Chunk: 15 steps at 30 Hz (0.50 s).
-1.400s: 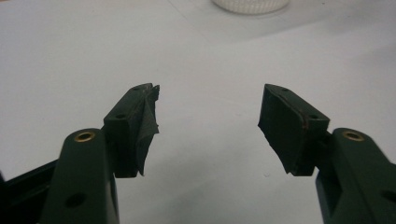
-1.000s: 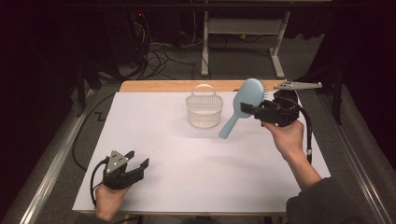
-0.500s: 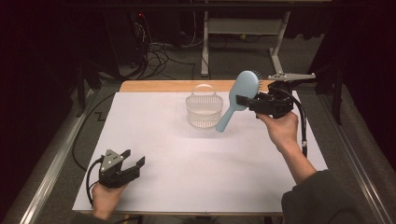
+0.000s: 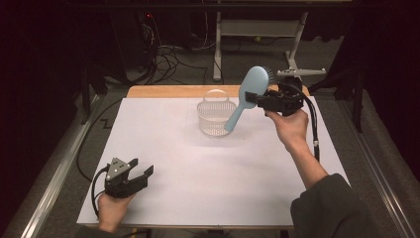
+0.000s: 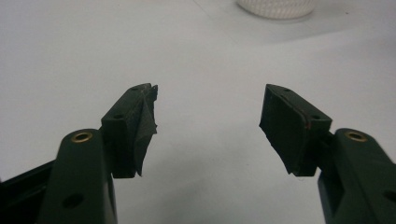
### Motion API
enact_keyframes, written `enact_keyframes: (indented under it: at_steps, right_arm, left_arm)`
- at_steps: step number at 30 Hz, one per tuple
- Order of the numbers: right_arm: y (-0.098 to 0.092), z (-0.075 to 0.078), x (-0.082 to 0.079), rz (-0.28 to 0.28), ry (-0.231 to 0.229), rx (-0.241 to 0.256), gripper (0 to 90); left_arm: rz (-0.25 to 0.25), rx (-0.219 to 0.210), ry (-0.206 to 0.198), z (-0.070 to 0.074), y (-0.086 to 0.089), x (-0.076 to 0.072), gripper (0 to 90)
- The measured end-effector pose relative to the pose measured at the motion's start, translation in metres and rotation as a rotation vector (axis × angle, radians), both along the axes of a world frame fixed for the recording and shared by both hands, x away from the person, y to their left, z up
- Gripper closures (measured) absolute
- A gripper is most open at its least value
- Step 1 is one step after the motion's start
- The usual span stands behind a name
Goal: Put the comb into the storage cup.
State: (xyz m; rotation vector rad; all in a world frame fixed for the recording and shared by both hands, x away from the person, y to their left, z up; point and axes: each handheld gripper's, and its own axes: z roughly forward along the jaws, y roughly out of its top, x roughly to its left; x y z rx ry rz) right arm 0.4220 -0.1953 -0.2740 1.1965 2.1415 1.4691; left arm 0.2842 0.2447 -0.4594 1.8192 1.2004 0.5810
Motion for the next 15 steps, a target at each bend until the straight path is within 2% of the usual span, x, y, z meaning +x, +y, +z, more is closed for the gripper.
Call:
enact_keyframes:
  at_steps: [10, 15]
  right_arm:
    - [0.013, -0.001, 0.017, -0.024, 0.011, -0.017, 55.8]
    - [0.017, 0.0, 0.023, -0.031, 0.0, -0.016, 55.8]
  left_arm:
    - [-0.003, -0.001, -0.004, 0.0, 0.0, 0.0, 36.0]
    - [-0.009, 0.003, -0.005, 0.0, 0.0, 0.0, 36.0]
